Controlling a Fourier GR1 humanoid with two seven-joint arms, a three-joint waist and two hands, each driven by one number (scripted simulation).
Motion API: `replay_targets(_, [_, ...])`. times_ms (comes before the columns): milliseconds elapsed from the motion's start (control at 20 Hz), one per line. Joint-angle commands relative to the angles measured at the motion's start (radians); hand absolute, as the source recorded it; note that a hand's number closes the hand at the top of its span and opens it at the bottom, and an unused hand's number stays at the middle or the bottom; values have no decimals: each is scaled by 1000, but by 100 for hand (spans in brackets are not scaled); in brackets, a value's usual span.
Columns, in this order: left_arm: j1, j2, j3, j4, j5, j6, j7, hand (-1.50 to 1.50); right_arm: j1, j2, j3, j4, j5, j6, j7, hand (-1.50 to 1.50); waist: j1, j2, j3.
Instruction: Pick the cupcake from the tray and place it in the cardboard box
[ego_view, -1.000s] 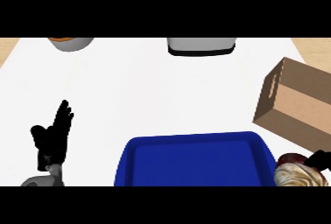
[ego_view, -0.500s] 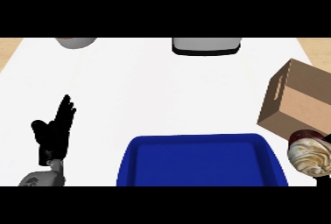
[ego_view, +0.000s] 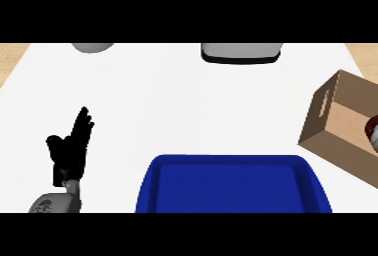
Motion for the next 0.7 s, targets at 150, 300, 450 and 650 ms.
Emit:
replay_targets(150, [-56, -2, -7, 20, -20, 6, 35, 0, -166, 88, -33, 434, -153, 130, -246, -150, 8, 1, -1])
replay_targets(300, [-15, -2, -7, 10, -28, 8, -6, 0, -235, 134, -61, 604, -228, 193, -380, -150, 17, 2, 0])
replay_targets(450, [-5, -3, 14, 14, -3, -4, -4, 0, -281, 179, -97, 683, -278, 240, -500, -150, 5, -2, -1])
replay_targets(650, [-46, -24, -15, 36, -42, 24, 17, 0, -337, 239, -154, 727, -350, 270, -622, -150, -2, -3, -1])
